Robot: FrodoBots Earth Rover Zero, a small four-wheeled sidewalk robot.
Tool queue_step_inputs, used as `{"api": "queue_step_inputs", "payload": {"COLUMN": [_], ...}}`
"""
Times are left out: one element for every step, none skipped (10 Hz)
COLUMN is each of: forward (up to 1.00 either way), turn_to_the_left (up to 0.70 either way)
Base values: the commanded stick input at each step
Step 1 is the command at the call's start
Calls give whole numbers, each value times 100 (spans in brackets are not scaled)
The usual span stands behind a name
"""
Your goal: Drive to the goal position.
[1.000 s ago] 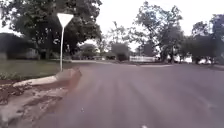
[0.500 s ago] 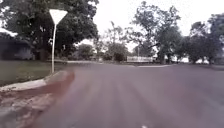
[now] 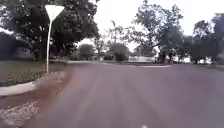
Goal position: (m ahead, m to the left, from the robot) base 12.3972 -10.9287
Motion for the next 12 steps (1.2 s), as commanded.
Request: {"api": "queue_step_inputs", "payload": {"forward": [100, 100, 100, 100, 100, 100, 100, 100, 100, 100, 100, 100], "turn_to_the_left": [0, 0, 0, 0, 0, 0, 0, -16, -34, -40, -40, -40]}}
